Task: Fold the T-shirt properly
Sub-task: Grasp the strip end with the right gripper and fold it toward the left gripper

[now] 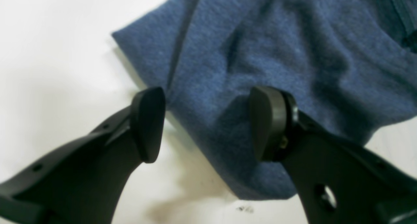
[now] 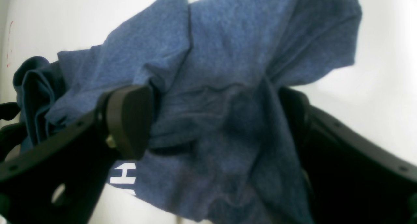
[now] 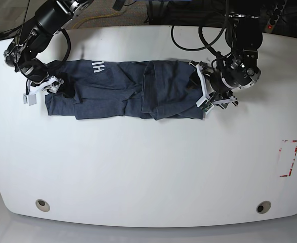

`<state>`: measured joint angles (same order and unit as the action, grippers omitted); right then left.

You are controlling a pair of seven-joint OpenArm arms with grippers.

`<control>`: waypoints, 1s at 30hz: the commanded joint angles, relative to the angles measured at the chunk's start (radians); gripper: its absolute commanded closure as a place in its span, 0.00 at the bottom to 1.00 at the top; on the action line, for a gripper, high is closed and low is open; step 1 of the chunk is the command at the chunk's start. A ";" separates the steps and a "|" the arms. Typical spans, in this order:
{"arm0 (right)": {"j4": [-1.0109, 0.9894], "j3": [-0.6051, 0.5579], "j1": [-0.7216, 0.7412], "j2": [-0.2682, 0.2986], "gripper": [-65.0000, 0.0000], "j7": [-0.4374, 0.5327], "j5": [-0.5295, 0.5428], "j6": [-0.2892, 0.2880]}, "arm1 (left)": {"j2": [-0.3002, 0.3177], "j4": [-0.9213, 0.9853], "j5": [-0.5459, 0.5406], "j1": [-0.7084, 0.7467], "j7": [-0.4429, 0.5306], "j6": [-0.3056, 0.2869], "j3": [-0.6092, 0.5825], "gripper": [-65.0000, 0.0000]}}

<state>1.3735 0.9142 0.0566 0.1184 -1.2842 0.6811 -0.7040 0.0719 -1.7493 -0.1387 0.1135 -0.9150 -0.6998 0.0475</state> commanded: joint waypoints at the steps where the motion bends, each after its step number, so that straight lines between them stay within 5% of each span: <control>1: 0.010 -0.002 0.004 0.005 0.26 -0.022 -0.025 0.006 | -0.005 0.016 -0.012 -0.011 0.021 0.002 0.001 0.42; 3: 0.010 -0.002 0.005 0.007 0.42 -0.018 -0.025 0.006 | -0.017 0.041 -0.012 -0.011 0.021 0.002 0.001 0.42; 5: 0.010 -0.002 0.005 0.011 0.71 0.008 -0.025 0.006 | -0.019 0.076 -0.012 -0.015 0.021 0.002 0.001 0.42; 8: 0.011 -0.005 0.007 0.030 1.00 0.021 -0.025 0.006 | -0.019 0.119 -0.012 -0.016 0.023 0.002 0.001 0.42; 17: 0.298 -0.108 -0.044 0.034 1.00 0.019 -0.018 0.006 | -0.027 0.150 -0.012 -0.018 0.023 0.002 0.001 0.42; 30: 0.659 -0.329 -0.125 -0.036 1.00 -0.010 0.032 0.006 | -0.169 0.245 -0.012 -0.100 0.023 0.002 -0.001 0.42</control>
<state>2.0121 0.5892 -0.0761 0.0780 -1.2907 0.6758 -0.6991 -0.0792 -1.5158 -0.1596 0.0227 -0.8677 -0.6964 0.0498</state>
